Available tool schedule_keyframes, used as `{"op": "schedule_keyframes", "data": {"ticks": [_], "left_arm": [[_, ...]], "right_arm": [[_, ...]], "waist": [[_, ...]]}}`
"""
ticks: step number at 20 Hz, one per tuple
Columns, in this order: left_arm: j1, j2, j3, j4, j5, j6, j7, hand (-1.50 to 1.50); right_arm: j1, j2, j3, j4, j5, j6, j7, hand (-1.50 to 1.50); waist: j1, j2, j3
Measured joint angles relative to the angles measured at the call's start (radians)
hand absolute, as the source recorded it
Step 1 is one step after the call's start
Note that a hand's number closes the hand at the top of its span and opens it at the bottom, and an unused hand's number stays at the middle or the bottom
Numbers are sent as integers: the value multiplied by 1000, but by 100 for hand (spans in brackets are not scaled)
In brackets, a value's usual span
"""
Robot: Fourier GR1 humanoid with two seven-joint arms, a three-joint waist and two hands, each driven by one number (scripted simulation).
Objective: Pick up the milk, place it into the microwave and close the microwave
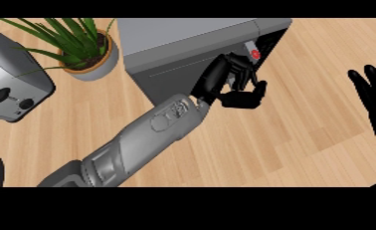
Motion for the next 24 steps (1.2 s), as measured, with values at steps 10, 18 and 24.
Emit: {"op": "schedule_keyframes", "data": {"ticks": [10, 18, 24], "left_arm": [[-5, 20, -12, 2, 69, 63, -29, 150], [1, 31, -22, -9, 98, 115, -52, 150], [6, 39, -30, -21, 114, 156, -70, 150]], "right_arm": [[-44, -49, -16, -13, -64, 12, 59, -150], [-78, -93, -46, -13, -103, 15, 93, -150], [-102, -129, -70, -4, -121, 16, 115, -150]], "waist": [[-43, 2, 1], [-60, 3, 2], [-73, 6, 3]]}}
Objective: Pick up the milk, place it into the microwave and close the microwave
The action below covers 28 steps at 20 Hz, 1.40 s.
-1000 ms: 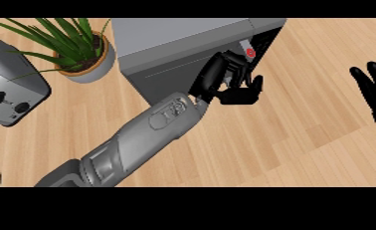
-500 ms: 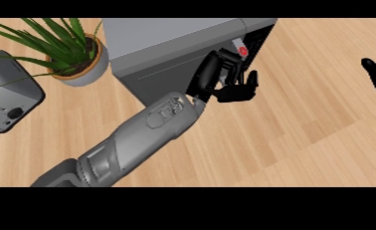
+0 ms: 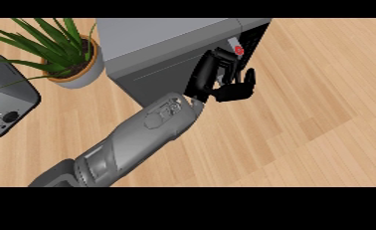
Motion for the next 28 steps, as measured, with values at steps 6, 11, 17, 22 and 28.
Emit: {"op": "schedule_keyframes", "data": {"ticks": [6, 11, 17, 22, 28], "left_arm": [[2, 3, -4, -7, 16, 35, -12, 150], [2, 6, -8, -11, 28, 53, -21, 150], [3, 9, -15, -15, 38, 70, -35, 150], [2, 10, -19, -17, 48, 82, -43, 150], [-18, -45, 7, 16, 89, 148, -30, 150]], "right_arm": [[-22, -34, -21, 12, -21, 7, 19, -150], [-37, -48, -31, 24, -49, 13, 31, -150], [-56, -65, -42, 35, -81, 18, 46, -150], [-72, -78, -47, 44, -110, 25, 58, -150], [-74, -95, -77, 57, -139, 17, 69, -150]], "waist": [[-7, 3, 1], [-12, 4, 2], [-15, 7, 2], [-17, 8, 3], [12, 7, 4]]}}
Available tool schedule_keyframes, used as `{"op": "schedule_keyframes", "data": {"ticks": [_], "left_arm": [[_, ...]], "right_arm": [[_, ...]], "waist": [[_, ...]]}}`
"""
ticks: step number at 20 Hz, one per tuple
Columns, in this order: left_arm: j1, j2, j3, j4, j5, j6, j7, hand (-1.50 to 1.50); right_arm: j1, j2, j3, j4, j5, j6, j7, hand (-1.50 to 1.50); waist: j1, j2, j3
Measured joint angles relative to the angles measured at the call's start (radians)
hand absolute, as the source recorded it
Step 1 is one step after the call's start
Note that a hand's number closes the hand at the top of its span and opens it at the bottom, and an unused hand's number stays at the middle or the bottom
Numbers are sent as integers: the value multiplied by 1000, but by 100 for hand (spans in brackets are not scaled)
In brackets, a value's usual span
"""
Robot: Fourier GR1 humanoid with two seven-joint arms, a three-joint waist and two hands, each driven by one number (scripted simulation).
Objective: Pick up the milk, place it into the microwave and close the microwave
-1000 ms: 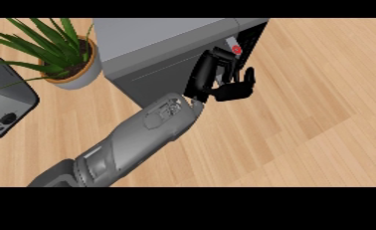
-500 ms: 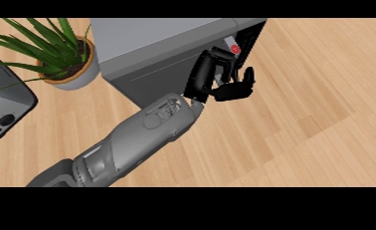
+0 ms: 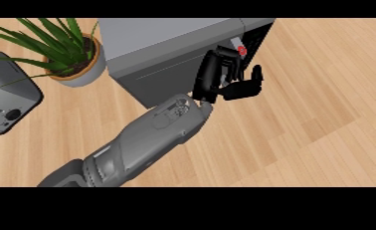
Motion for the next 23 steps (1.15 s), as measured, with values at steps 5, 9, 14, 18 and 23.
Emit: {"op": "schedule_keyframes", "data": {"ticks": [5, 9, 14, 18, 23], "left_arm": [[-26, 0, -33, 15, 28, -32, 6, 150], [-46, 0, -60, 30, 47, -74, 9, 150], [-68, -1, -89, 42, 69, -133, 11, -150], [-73, 1, -109, 42, 87, -167, 2, -150], [-70, 0, -121, 39, 114, -199, -11, -150]], "right_arm": [[4, -20, -37, 1, -17, -7, 4, -150], [11, -34, -67, -2, -34, -17, 10, -150], [23, -46, -94, -12, -49, -26, 17, -150], [34, -54, -113, -23, -63, -33, 24, -150], [53, -62, -134, -37, -76, -40, 35, -150]], "waist": [[21, 0, 0], [40, 0, -1], [67, 3, -1], [87, 2, -2], [111, 0, -3]]}}
